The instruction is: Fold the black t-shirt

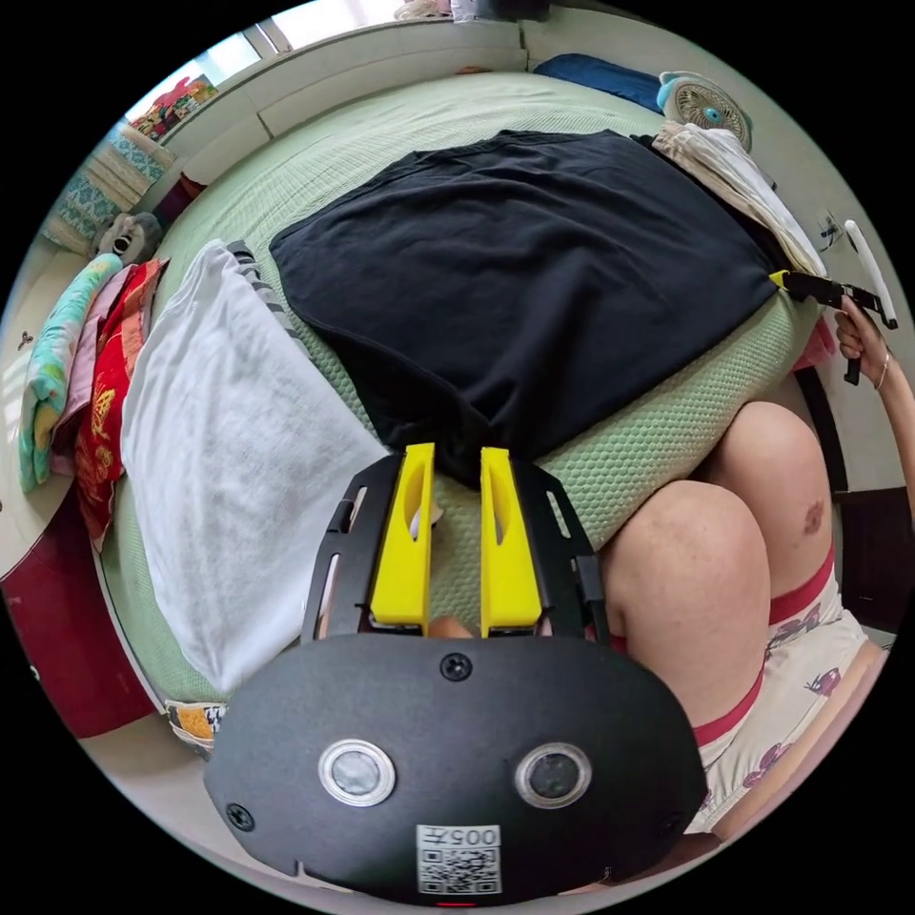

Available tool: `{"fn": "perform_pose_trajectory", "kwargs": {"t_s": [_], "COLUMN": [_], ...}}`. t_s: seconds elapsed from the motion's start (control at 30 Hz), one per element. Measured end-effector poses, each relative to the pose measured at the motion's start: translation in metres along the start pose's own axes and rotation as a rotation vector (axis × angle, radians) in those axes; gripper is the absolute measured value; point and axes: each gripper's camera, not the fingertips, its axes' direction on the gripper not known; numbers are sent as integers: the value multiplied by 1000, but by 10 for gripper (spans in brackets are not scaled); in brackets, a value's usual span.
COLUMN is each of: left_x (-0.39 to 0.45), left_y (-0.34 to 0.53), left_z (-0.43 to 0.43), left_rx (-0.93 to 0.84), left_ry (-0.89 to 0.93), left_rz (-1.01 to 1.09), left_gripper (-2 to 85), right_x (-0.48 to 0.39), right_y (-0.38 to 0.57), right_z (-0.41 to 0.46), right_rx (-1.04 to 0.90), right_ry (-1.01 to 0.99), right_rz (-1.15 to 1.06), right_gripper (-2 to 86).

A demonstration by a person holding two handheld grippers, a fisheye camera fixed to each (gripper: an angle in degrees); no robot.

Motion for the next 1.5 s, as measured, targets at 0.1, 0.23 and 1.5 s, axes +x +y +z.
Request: {"fn": "perform_pose_trajectory", "kwargs": {"t_s": [0.1, 0.23, 1.5], "left_x": [4, 13, 36], "left_y": [-4, -5, 60], "left_z": [8, 13, 5], "left_rx": [-6, -13, 47], "left_ry": [19, 5, 53], "left_rz": [-17, -5, -444], "left_gripper": [76, 63, -5], "right_x": [0, 2, 19], "right_y": [3, 7, 54], "right_z": [0, 1, -34], "right_rx": [4, 7, -60], "right_ry": [-1, -9, -34], "right_rz": [0, 6, -27], "right_gripper": [-9, -9, -11]}}
